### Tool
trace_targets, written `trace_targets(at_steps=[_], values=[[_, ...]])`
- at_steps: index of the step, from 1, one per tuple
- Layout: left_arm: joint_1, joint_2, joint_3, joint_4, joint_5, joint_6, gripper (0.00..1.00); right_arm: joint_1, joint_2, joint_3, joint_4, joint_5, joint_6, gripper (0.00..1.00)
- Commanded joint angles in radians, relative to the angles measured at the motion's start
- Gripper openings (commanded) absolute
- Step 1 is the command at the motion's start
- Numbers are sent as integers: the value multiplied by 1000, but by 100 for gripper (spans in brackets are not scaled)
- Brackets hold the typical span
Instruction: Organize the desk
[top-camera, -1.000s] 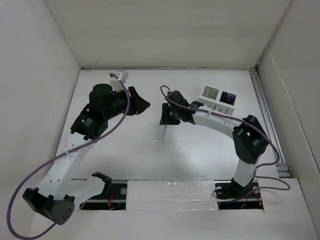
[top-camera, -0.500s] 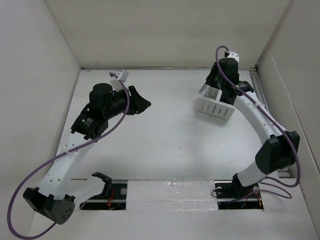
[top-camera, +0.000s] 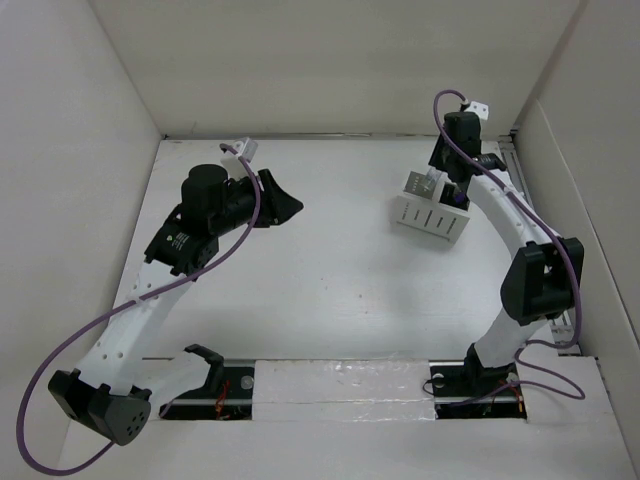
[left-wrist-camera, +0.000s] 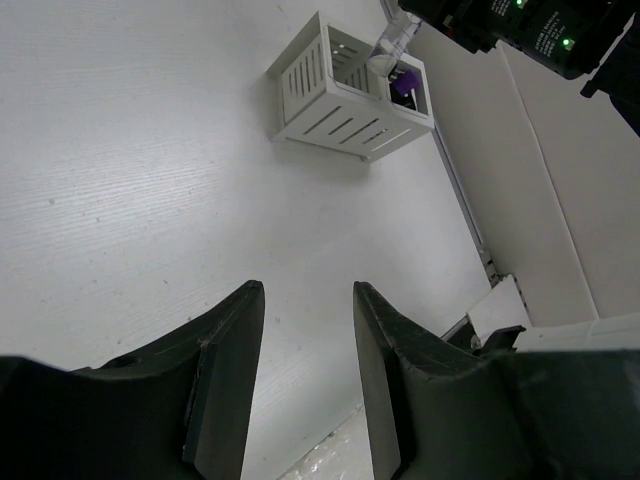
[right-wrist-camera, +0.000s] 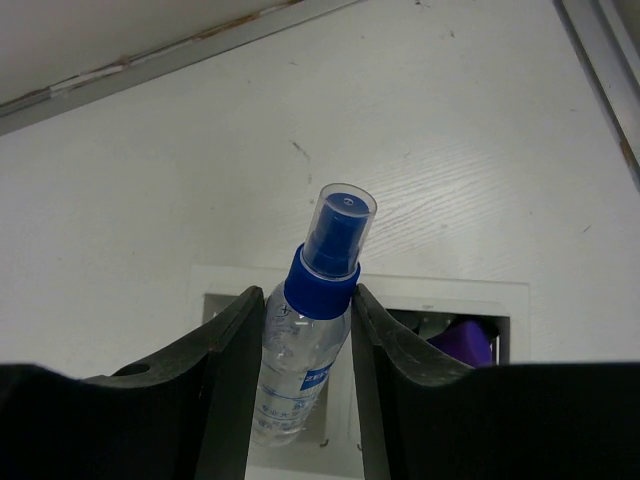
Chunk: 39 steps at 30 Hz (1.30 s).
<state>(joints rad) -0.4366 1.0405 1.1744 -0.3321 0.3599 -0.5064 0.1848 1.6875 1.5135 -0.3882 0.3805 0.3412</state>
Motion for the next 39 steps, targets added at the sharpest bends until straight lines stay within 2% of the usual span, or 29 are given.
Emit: trace_targets(at_steps=[1, 7, 16, 20, 25, 39], values=[[4, -14, 48, 38, -16, -17, 37, 13, 23, 67, 66, 53, -37, 19], [4, -23, 45, 34, -24, -24, 37, 48, 20, 10, 86, 86, -53, 22], [4, -31, 39, 31, -16, -35, 37, 97, 12, -38, 63, 126, -56, 41], [4, -37, 36, 28, -16, -32, 37, 97, 5, -52, 48, 124, -48, 43], [4, -45, 30, 30, -12, -29, 37, 119, -18, -75, 34, 127, -47, 51], [4, -45, 42, 18, -6, -7, 38, 147, -64, -98, 20, 95, -18, 50]])
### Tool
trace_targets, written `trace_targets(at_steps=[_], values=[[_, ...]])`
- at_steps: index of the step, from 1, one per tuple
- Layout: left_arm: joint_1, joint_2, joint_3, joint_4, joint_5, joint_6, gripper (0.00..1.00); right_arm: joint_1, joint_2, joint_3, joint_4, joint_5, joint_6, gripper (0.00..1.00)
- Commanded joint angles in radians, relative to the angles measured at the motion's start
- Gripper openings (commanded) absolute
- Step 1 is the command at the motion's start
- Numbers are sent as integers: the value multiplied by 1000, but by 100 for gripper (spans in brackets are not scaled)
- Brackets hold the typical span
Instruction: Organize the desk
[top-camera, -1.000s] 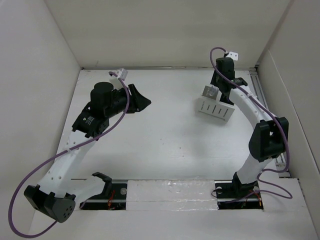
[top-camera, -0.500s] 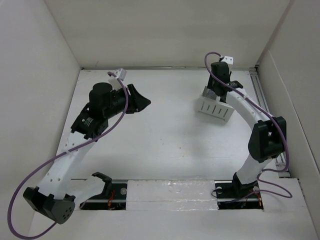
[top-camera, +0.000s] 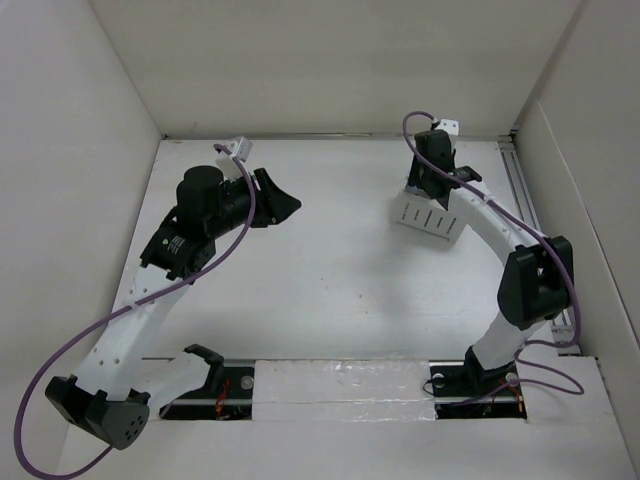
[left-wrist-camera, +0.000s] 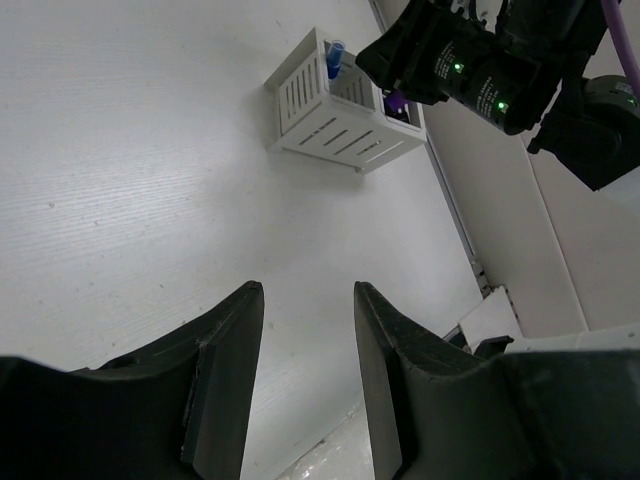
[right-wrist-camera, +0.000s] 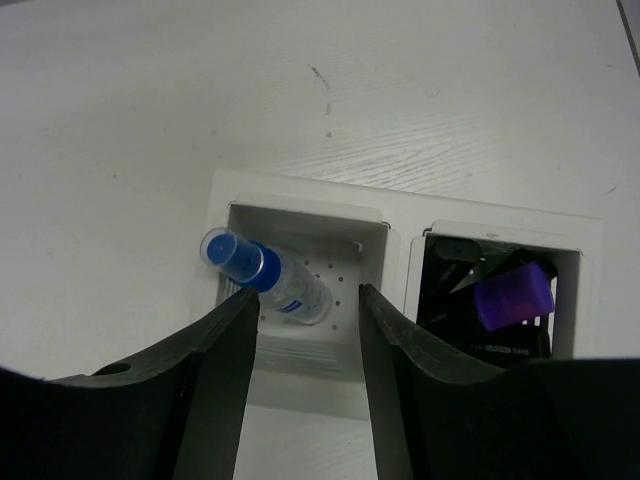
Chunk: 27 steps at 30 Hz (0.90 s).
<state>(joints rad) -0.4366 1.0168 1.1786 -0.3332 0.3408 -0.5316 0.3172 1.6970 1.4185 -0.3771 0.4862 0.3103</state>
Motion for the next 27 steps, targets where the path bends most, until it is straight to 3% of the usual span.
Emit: trace_targets(at_steps=[1, 4, 6, 7, 12, 16, 20, 22, 27], values=[[4, -17, 38, 17, 12, 19, 38, 23, -82, 2, 9, -21, 12, 51], [4, -14, 36, 16, 14, 19, 38, 65, -121, 14, -8, -58, 16, 59], [4, -14, 29, 28, 21, 19, 38, 98, -154, 16, -19, -55, 18, 77], [4, -15, 26, 39, 35, 18, 39, 138, -171, 17, -40, -70, 16, 100], [4, -23, 29, 74, 76, 12, 40, 293, -200, 30, -138, -89, 23, 100], [4, -41, 20, 86, 60, -16, 44, 443, -295, -65, -151, -144, 58, 100], [4, -64, -25, 89, 14, -31, 44, 603, -424, -255, -54, -225, 105, 100], [4, -79, -51, 86, -17, -48, 43, 702, -523, -433, 40, -262, 162, 100], [4, -87, -83, 97, -46, -91, 42, 732, -556, -564, 61, -311, 222, 100]])
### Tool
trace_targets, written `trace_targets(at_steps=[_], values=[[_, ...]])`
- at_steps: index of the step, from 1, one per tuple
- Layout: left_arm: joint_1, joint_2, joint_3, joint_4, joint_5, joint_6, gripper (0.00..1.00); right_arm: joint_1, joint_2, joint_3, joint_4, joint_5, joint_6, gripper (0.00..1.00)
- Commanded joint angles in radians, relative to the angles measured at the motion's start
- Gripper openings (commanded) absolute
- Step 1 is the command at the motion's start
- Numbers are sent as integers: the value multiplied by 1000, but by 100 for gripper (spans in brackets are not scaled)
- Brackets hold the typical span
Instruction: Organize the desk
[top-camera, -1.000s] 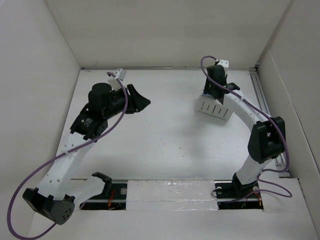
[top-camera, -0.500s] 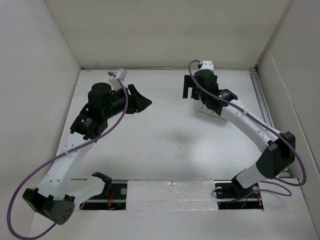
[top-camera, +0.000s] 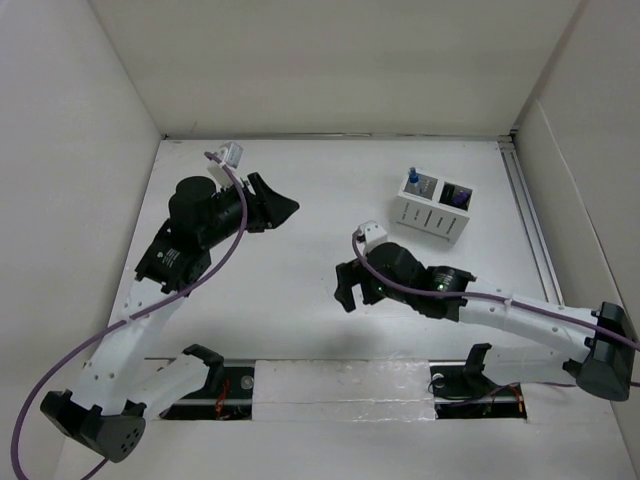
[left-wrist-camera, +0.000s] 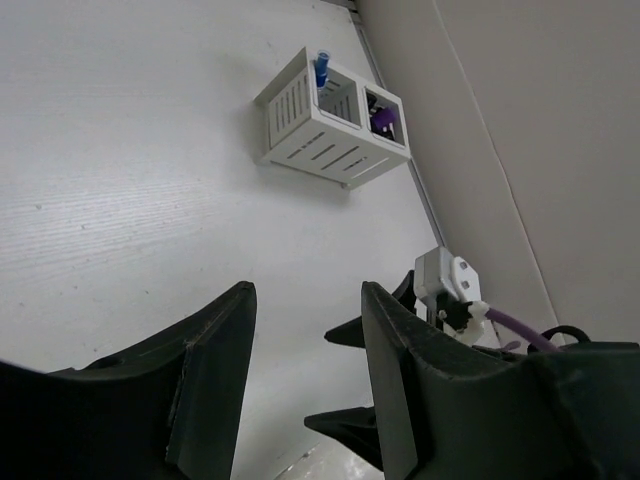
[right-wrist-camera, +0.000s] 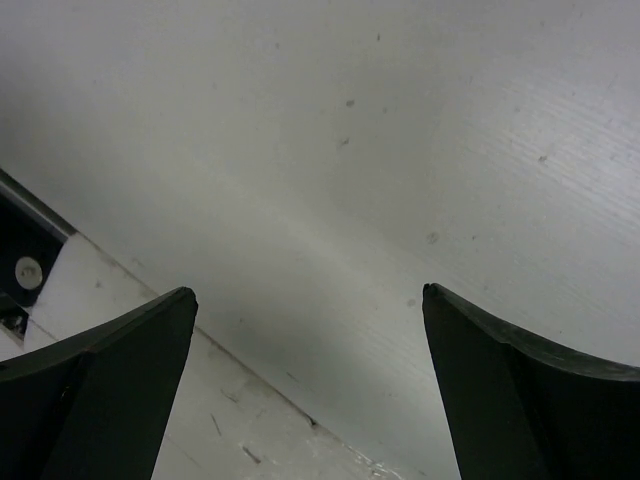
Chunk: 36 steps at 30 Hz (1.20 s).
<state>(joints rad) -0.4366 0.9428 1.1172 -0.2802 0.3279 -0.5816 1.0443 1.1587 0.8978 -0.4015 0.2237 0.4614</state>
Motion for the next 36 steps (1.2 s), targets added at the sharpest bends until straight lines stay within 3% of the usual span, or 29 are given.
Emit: trace_targets(at_steps=[1, 13, 26, 36], values=[[4, -12, -37, 53, -35, -47, 42, 17, -16, -48, 89, -61, 71, 100], [4, -4, -69, 76, -101, -101, 42, 186, 81, 18, 4, 22, -15, 100], [4, -1, -85, 76, -159, -149, 40, 186, -13, -80, 66, -3, -113, 100], [4, 7, -77, 96, -121, -112, 38, 186, 82, -13, 66, 14, -106, 100]])
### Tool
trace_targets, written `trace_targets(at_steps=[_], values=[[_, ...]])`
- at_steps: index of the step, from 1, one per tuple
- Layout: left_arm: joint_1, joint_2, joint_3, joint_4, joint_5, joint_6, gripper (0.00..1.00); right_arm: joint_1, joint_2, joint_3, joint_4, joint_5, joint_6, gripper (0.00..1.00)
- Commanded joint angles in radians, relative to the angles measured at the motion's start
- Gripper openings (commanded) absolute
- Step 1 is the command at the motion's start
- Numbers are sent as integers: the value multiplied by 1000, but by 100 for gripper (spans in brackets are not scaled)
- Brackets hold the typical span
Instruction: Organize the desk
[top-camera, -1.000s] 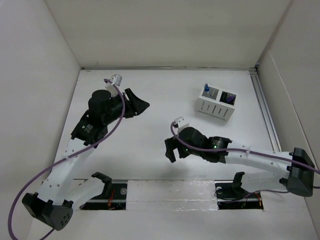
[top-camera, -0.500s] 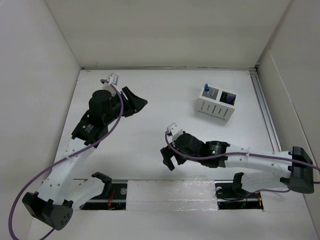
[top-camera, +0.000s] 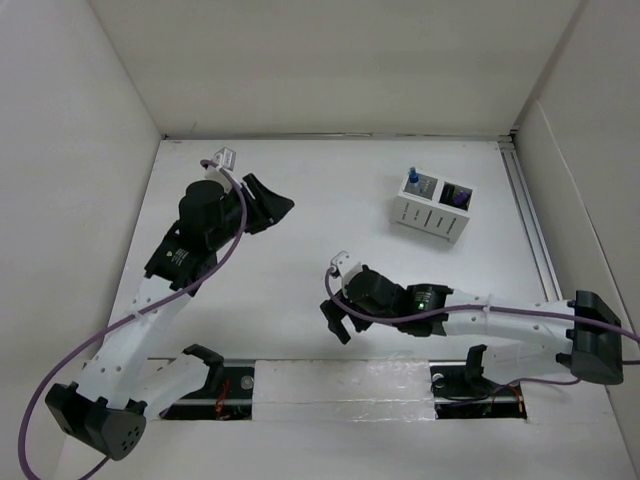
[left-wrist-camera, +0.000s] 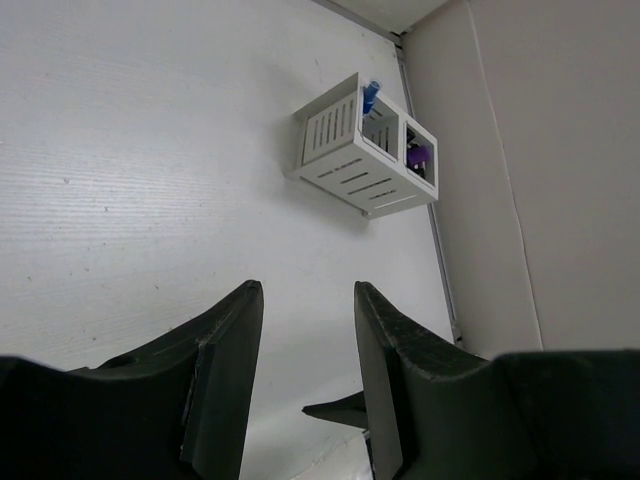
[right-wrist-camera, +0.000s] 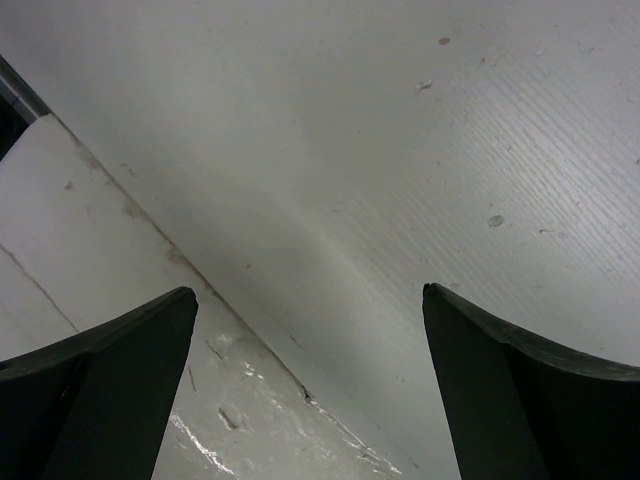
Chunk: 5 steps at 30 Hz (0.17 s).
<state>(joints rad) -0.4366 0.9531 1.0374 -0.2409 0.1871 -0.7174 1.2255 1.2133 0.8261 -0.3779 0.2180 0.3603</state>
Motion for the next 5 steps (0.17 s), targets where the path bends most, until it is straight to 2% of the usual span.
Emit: trace_targets(at_steps=[1, 4, 5], values=[[4, 2, 6, 55, 23, 33, 37, 5, 35, 70, 40, 35, -6, 100], [4, 7, 9, 71, 49, 62, 35, 5, 81, 123, 31, 60, 6, 100], [4, 10, 21, 72, 55, 84, 39, 5, 92, 154, 24, 66, 22, 100]])
